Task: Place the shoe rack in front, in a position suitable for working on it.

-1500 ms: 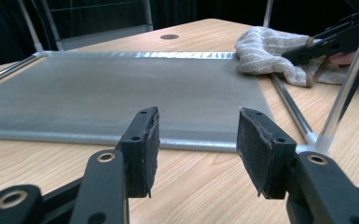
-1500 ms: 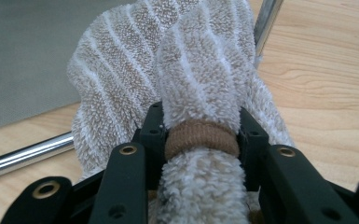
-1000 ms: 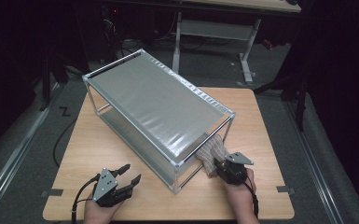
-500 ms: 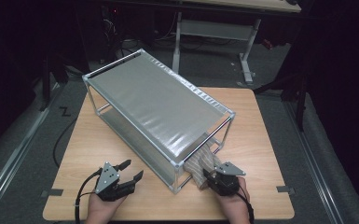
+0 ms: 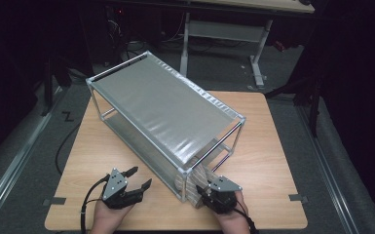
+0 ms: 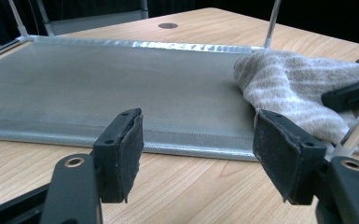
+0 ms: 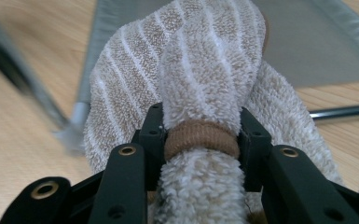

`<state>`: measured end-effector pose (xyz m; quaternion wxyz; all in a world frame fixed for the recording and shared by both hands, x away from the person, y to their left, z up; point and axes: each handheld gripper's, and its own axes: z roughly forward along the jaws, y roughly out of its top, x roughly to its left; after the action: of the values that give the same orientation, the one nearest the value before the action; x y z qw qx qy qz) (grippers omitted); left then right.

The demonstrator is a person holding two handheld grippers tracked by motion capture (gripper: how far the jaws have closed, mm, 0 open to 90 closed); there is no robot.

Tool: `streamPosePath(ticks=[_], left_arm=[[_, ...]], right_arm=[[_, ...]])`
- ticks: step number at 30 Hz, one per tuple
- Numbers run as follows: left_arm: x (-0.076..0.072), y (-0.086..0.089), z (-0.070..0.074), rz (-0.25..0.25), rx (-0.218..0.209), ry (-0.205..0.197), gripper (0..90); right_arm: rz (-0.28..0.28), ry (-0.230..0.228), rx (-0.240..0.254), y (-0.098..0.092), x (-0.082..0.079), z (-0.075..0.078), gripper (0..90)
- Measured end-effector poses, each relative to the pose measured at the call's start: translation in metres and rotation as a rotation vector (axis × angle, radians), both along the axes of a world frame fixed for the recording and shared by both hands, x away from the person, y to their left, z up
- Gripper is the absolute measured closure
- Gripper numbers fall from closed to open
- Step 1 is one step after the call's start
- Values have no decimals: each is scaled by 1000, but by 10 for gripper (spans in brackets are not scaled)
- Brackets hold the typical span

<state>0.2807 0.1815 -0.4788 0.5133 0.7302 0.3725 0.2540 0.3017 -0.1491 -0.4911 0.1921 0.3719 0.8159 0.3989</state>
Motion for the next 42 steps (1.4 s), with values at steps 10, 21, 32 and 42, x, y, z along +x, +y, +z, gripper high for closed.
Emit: streamPosePath(ticks=[10, 21, 32, 42], left_arm=[[-2, 1, -1, -2, -4, 5, 337], [-8, 8, -2, 5, -10, 16, 349], [-11, 13, -3, 14, -11, 21, 350], [-13, 13, -4, 12, -17, 23, 350]], right_arm=[[37, 5, -11, 4, 1, -1, 614], [-46, 9, -12, -14, 22, -2, 610], [-194, 5, -9, -47, 49, -5, 605], [-279, -18, -39, -63, 60, -5, 601]])
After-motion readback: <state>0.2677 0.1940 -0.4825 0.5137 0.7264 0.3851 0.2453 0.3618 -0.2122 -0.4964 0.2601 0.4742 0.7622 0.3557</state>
